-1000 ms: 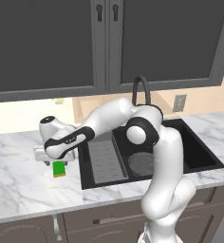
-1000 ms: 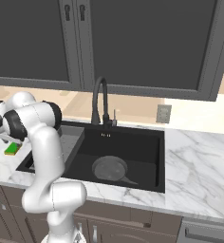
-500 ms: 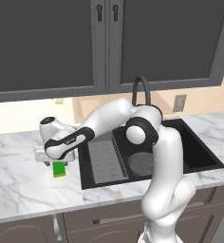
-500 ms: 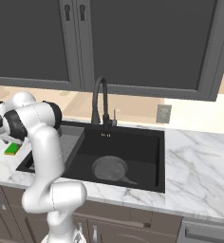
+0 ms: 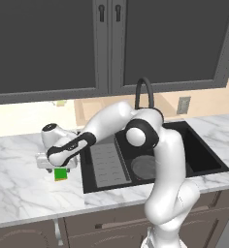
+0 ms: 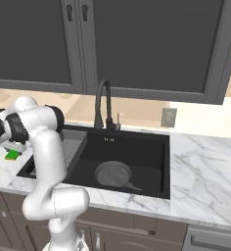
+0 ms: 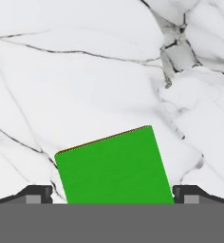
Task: Pick the pan and sponge and place them into the sink. Then turn on the water.
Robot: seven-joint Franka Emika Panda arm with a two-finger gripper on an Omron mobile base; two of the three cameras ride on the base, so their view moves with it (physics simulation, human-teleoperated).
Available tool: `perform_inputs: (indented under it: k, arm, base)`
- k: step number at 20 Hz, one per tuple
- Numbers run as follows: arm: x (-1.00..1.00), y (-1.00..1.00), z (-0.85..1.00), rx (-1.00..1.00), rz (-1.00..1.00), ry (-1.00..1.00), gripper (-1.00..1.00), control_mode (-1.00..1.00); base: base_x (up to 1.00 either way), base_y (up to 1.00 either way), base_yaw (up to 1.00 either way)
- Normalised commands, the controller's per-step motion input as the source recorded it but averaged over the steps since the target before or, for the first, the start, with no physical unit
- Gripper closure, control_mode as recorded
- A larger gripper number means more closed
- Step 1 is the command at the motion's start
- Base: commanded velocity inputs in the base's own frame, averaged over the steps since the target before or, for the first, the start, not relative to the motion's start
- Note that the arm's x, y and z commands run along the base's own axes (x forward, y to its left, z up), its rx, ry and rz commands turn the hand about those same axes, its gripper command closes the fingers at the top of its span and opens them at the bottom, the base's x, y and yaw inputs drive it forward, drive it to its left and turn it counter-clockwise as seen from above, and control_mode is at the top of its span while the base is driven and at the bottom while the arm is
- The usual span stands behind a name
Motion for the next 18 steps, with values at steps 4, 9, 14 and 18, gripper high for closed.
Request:
perform_inputs:
  k: [4,9,14,18]
  arm:
    - [0.01,0.0,-0.14,0.0,0.0,0.0,-1.0,-1.0]
    - [0.0,0.0,-0.21,0.0,0.0,0.0,-1.0,-1.0]
    - [0.03,0.0,-0.84,0.0,0.0,0.0,-1.0,-1.0]
    - [0.06,0.0,-1.0,0.0,0.0,0.0,-1.0,-1.0]
  base:
    - [0.0,0.0,0.0]
    - [0.0,0.0,0.0]
    - [0.0,0.0,0.0]
    - [0.0,0.0,0.0]
